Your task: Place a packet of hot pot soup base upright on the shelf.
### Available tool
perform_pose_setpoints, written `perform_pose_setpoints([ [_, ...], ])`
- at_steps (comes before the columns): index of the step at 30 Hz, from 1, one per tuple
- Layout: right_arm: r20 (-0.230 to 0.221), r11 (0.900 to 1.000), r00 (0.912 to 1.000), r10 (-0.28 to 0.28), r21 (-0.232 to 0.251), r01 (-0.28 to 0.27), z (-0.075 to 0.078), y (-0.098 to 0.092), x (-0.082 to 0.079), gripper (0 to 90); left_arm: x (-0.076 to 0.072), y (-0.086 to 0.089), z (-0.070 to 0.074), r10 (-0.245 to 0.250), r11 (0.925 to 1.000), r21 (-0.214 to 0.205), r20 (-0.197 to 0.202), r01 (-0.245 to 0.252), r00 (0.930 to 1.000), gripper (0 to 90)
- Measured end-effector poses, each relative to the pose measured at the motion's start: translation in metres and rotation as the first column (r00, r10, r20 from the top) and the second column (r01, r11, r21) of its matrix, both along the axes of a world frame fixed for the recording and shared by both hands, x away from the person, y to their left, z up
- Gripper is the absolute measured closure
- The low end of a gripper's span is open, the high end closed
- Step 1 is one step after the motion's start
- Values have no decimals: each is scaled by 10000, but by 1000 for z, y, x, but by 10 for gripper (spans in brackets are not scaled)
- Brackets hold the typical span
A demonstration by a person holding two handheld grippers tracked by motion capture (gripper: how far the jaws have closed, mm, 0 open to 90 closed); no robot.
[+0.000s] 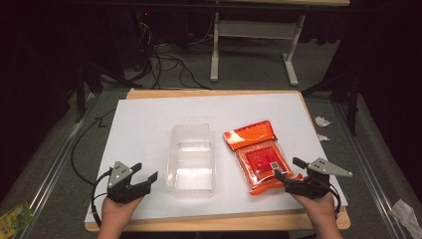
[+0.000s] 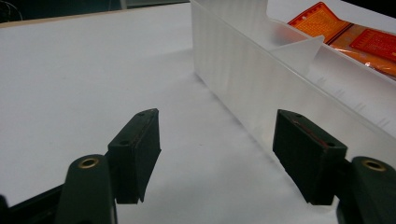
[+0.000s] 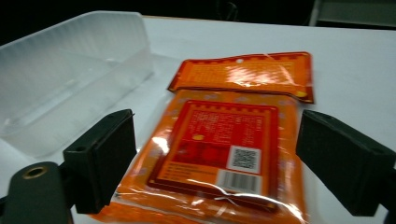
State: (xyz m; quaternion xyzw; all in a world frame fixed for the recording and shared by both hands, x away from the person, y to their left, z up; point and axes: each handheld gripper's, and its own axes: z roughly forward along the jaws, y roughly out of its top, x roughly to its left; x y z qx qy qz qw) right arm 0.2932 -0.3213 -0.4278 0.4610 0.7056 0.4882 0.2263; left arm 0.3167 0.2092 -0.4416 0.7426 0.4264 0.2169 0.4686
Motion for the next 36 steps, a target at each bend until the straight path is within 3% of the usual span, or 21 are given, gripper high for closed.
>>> perform_pose_setpoints([
  [4, -69, 9974, 9974, -724, 29, 724, -1, -20, 0, 168, 1, 3, 2, 76, 9999, -107, 80, -75, 9999, 360],
  [6, -219, 9921, 9919, -1255, 44, 1256, -4, -37, 1, 234, 2, 3, 3, 107, 9999, -107, 86, -106, 9999, 374],
  [8, -273, 9902, 9898, -1395, 51, 1397, -5, -41, 1, 256, 4, 3, 2, 136, 9998, -128, 77, -135, 9999, 375],
  [11, -712, 9797, 9771, -2004, -30, 2007, -14, -57, 4, 388, 5, 3, 2, 105, 9999, -132, 75, -104, 9999, 376],
  [13, -863, 9789, 9753, -2035, -12, 2042, -16, -59, 5, 422, 6, 2, 2, 70, 9999, -113, 97, -69, 9999, 376],
  [15, -1465, 9816, 9708, -1897, -86, 1905, -26, -61, 8, 534, 6, 1, 2, 67, 9999, -124, 117, -65, 9999, 376],
  [17, -1695, 9852, 9705, -1715, -236, 1700, -31, -59, 10, 586, 5, 1, 3, 57, 9999, -145, 144, -55, 9999, 376],
  [18, -1902, 9848, 9663, -1734, -375, 1693, -33, -57, 10, 626, 5, 1, 3, 57, 9999, -145, 144, -55, 9999, 376],
  [21, -2226, 9829, 9578, -1820, -683, 1709, -39, -54, 11, 776, 3, 1, 4, 9, 10000, -99, 222, -7, 9998, 376],
  [23, -2292, 9833, 9569, -1781, -786, 1642, -40, -55, 11, 806, 4, 0, 4, -30, 10000, -44, 209, 31, 9998, 377],
  [24, -2303, 9830, 9571, -1760, -921, 1586, -42, -55, 11, 868, 4, 0, 3, -63, 10000, -28, 200, 64, 9998, 377],
  [28, -2276, 9798, 9567, -1815, -1245, 1563, -40, -51, 6, 900, 4, -2, 3, -120, 9999, -10, 196, 120, 9997, 377],
  [36, -2354, 9849, 9626, -1342, -1385, 1035, -37, -41, -13, 900, 4, -2, 3, -222, 9997, -36, 207, 223, 9995, 379],
])
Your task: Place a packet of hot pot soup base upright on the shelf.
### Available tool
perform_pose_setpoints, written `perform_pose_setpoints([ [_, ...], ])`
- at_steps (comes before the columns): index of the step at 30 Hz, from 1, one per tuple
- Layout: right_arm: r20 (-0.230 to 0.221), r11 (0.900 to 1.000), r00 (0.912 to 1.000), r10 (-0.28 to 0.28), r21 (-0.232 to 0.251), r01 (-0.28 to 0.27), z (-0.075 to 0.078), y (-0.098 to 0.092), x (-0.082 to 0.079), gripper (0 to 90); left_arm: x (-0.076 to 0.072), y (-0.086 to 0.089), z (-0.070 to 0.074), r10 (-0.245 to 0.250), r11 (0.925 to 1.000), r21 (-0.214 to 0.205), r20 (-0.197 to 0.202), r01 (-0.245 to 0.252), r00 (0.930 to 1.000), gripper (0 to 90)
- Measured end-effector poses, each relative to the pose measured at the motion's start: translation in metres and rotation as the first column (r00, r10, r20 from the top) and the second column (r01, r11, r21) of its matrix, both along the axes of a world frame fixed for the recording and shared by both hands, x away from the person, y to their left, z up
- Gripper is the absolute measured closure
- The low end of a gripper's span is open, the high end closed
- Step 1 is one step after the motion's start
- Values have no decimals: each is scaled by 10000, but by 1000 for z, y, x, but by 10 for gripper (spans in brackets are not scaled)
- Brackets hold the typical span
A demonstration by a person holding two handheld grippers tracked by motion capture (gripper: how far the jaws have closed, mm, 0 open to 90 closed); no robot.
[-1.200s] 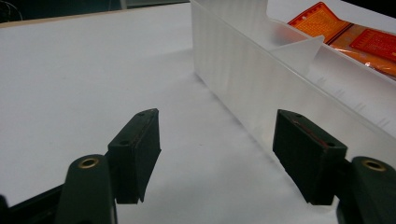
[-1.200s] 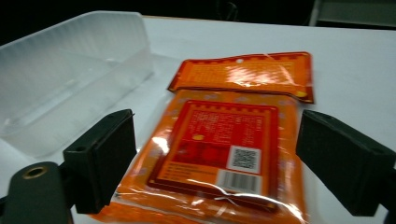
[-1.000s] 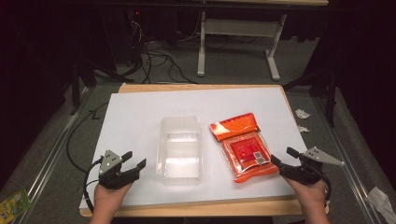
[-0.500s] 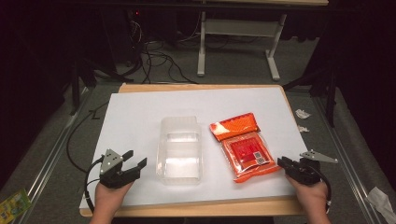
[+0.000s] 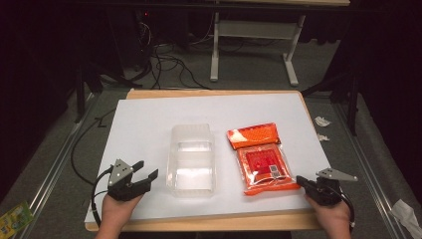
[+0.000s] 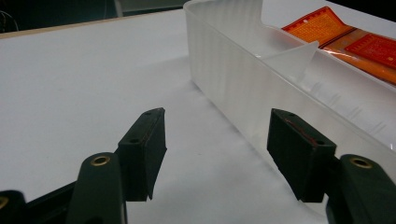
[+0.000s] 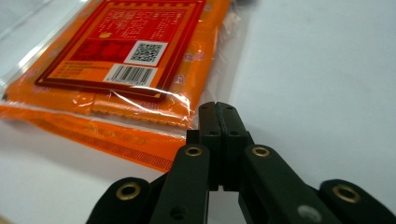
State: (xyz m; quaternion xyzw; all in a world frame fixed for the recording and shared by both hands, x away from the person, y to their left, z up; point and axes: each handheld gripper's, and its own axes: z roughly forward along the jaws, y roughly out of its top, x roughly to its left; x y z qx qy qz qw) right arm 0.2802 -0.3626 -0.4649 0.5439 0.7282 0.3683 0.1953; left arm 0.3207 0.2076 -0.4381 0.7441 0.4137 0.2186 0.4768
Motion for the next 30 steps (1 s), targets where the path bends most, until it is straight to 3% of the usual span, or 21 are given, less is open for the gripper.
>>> perform_pose_setpoints([
  [12, -107, 9950, 9949, 999, 16, -999, 2, 24, -24, 900, -1, -3, 1, -65, 10000, 12, 4, 65, 10000, 382],
  [17, -122, 9895, 9894, 1446, 36, -1446, 3, 38, -27, 900, -1, -2, 1, -53, 10000, -68, 19, 53, 10000, 384],
  [22, -156, 9761, 9760, 2171, -16, -2171, 2, 60, -28, 900, -1, -2, 1, -74, 10000, -51, 7, 74, 10000, 384],
  [24, -107, 9764, 9764, 2159, -83, -2159, 3, 61, -28, 900, -1, -2, 1, -74, 10000, -36, 13, 74, 10000, 384],
  [26, 45, 9798, 9800, 1991, 206, -1991, 6, 58, -29, 870, -1, -2, 1, -92, 10000, -37, 15, 92, 10000, 384],
  [30, 497, 9847, 9873, 1511, 802, -1548, 12, 48, -26, 717, -1, 0, 0, -31, 10000, -26, 17, 32, 10000, 384],
])
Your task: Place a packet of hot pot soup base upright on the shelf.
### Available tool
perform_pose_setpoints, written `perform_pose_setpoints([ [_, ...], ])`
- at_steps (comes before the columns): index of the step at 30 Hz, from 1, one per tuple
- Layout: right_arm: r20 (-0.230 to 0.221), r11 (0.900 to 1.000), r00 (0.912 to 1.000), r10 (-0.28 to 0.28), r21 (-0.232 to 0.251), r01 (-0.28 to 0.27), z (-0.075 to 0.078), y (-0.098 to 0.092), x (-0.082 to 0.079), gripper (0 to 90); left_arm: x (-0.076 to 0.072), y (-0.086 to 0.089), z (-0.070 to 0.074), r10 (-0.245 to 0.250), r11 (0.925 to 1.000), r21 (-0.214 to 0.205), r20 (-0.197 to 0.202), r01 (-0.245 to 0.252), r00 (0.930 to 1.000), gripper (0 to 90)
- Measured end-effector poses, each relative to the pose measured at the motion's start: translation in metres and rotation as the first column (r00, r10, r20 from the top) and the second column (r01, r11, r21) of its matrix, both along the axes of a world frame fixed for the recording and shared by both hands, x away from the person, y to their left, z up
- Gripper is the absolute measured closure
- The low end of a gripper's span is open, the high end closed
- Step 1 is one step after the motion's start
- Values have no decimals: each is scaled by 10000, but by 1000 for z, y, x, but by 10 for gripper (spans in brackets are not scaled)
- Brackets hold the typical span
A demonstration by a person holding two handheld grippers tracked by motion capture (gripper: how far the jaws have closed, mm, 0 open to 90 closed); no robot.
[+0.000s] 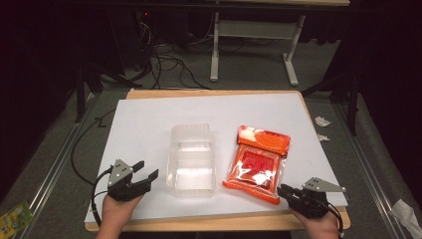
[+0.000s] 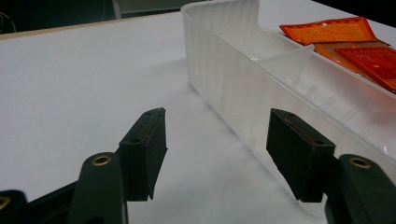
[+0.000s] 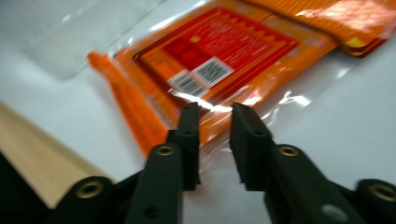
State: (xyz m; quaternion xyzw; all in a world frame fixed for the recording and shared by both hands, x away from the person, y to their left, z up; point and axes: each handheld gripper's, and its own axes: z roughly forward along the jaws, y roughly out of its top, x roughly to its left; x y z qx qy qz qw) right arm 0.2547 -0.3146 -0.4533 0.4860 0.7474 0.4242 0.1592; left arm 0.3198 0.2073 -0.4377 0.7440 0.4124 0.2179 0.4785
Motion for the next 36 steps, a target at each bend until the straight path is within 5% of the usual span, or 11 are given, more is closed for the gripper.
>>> perform_pose_setpoints([
  [5, 239, 9964, 9968, -758, 395, 748, 1, -11, 15, 594, -1, 2, -1, 136, 9999, 89, 10, -137, 9999, 377],
  [9, 181, 9892, 9902, -1385, 511, 1375, -4, -24, 48, 463, -3, 5, -5, 361, 9989, 321, -174, -356, 9992, 352],
  [20, 88, 9677, 9720, -2347, 971, 2327, -9, -46, 111, 281, -14, 20, -10, 926, 9940, 616, -312, -906, 9952, 325],
  [26, -129, 9559, 9646, -2636, 1306, 2630, -11, -54, 141, 248, -20, 25, -13, 1084, 9926, 587, -352, -1063, 9935, 322],
  [36, -428, 9533, 9641, -2621, 1442, 2655, -12, -55, 169, 240, -35, 33, -13, 1393, 9894, 462, -354, -1376, 9896, 323],
])
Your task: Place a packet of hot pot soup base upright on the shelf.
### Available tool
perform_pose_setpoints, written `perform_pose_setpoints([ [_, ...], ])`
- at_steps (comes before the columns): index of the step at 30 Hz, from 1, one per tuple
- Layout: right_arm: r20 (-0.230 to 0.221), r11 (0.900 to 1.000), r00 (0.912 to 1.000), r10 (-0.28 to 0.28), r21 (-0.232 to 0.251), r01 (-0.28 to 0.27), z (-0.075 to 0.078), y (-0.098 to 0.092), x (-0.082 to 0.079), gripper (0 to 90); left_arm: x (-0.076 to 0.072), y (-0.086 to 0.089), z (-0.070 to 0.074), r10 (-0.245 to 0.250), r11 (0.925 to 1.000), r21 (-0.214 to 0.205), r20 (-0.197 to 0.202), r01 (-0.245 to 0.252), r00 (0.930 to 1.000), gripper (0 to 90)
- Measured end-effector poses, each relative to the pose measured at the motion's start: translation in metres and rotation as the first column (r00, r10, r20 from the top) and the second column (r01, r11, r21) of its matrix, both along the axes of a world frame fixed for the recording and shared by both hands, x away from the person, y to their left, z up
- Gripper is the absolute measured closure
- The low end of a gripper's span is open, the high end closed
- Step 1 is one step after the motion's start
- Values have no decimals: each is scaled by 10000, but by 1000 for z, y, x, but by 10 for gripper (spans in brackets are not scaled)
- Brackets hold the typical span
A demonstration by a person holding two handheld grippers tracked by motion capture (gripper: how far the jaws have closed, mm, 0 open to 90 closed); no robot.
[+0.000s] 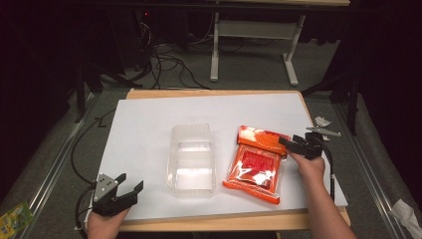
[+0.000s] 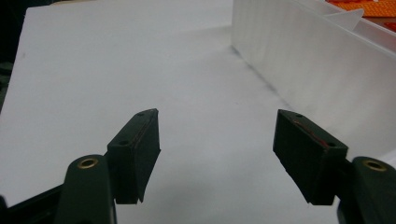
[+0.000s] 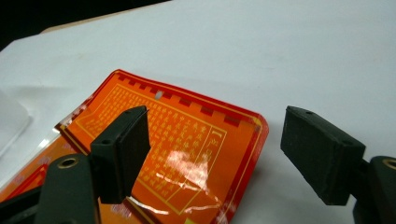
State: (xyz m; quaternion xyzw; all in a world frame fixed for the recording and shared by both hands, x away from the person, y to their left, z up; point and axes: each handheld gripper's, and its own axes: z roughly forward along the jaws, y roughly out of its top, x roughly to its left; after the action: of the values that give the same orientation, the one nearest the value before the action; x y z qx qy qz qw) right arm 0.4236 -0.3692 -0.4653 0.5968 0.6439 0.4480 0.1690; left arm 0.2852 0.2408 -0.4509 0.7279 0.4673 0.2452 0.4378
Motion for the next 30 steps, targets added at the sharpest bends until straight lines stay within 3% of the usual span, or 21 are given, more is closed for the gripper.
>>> perform_pose_setpoints([
  [4, -330, 9995, 9995, -3, 318, 13, -5, -1, 12, 249, -5, 6, 0, 206, 9996, -208, -6, -206, 9998, 322],
  [9, -562, 9994, 9984, -46, 334, 65, -8, 1, 21, 269, -8, 9, -1, 252, 9995, -170, -75, -253, 9997, 323],
  [13, -1085, 9985, 9941, -21, 548, 80, -15, 0, 27, 292, -11, 9, 0, 289, 9994, -213, -23, -290, 9996, 323],
  [15, -1036, 9967, 9940, 346, 773, -266, -16, 0, 28, 363, -11, 9, 0, 259, 9993, -255, -16, -259, 9997, 324],
  [16, -1060, 9962, 9931, 505, 765, -425, -16, 3, 27, 447, -10, 8, 1, 210, 9995, -240, -29, -210, 9998, 323],
  [17, -1060, 9962, 9931, 505, 765, -425, -16, 3, 27, 447, -10, 8, 1, 210, 9995, -240, -29, -210, 9998, 323],
  [18, -897, 9969, 9944, 553, 607, -499, -14, 6, 24, 539, -10, 7, 1, 174, 9995, -276, -7, -175, 9998, 323],
  [19, -897, 9969, 9944, 553, 607, -499, -14, 6, 24, 539, -10, 7, 1, 174, 9995, -276, -7, -175, 9998, 323],
  [20, -706, 9967, 9956, 619, 566, -580, -12, 6, 22, 627, -9, 6, 2, 171, 9994, -296, 17, -170, 9999, 323],
  [21, -706, 9967, 9956, 619, 566, -580, -12, 6, 22, 627, -9, 6, 2, 128, 9994, -313, 18, -128, 9999, 323],
  [23, -526, 9972, 9965, 653, 399, -633, -10, 6, 18, 740, -9, 4, 3, 84, 9994, -329, 45, -83, 10000, 323],
  [24, -321, 9970, 9969, 721, 289, -712, -9, 6, 15, 856, -9, 3, 3, 47, 9995, -310, 42, -46, 10000, 322],
  [26, -83, 9974, 9975, 705, 153, -704, -7, 6, 13, 900, -8, 2, 3, 16, 9994, -336, 18, -15, 10000, 322],
  [30, 120, 9970, 9969, 777, -24, -777, -4, 8, 10, 900, -9, 1, 4, -3, 9990, -439, 79, 6, 10000, 321],
])
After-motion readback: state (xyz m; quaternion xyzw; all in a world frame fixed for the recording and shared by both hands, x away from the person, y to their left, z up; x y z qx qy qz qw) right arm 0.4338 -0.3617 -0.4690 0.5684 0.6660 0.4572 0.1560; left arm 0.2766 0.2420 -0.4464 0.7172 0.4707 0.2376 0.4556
